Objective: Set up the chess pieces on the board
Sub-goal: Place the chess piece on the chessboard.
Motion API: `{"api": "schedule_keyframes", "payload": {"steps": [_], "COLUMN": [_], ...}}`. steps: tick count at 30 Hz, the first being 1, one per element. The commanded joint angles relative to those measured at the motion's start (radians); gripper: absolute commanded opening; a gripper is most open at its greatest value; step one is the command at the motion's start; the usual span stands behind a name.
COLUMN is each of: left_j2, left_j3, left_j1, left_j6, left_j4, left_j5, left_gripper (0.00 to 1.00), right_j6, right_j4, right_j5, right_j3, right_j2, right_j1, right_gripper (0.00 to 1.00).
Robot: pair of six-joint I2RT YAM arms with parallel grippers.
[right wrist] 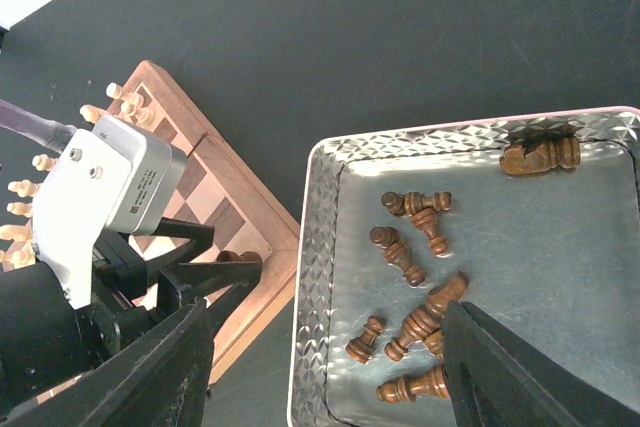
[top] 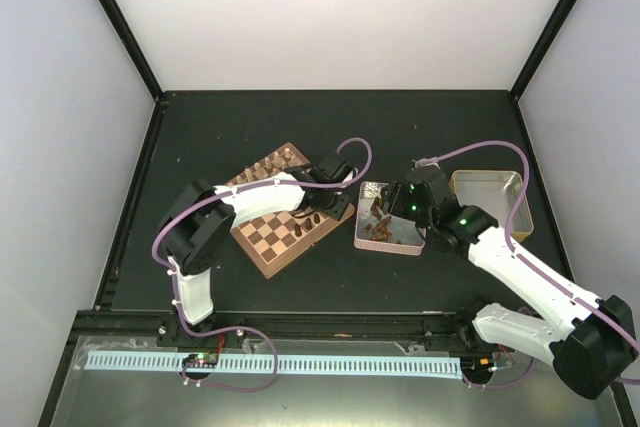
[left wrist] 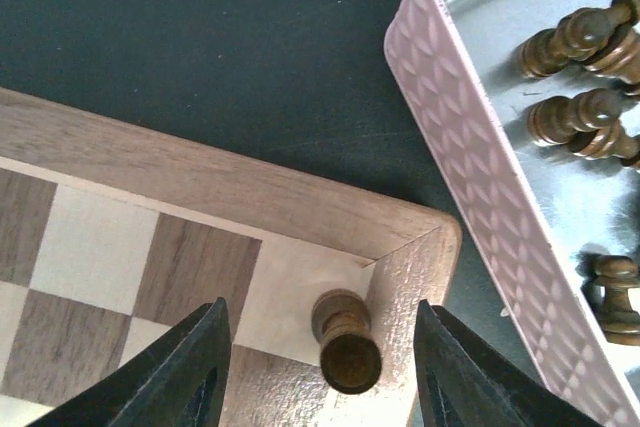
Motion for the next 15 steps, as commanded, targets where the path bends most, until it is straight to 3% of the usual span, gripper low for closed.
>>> {"api": "schedule_keyframes", "payload": {"steps": [1, 15], "left_j2": [0.016, 0.05], "left_j3": [0.039, 0.046], "left_j1": [0.0, 0.0], "left_j6": [0.01, 0.013], "left_j4": [-0.032, -0.035], "left_j5": [-0.047, -0.055], "left_gripper": [0.52, 0.39], "right_j6": [-0.005, -0.007], "right_j4": [0.021, 0.027], "right_j5": [0.013, 0.004], "right_j3": [-0.013, -0.008], "right_j2": [0.003, 0.016], "right_j1": [-0.009, -0.012], "right_gripper": [0.64, 0.64]}}
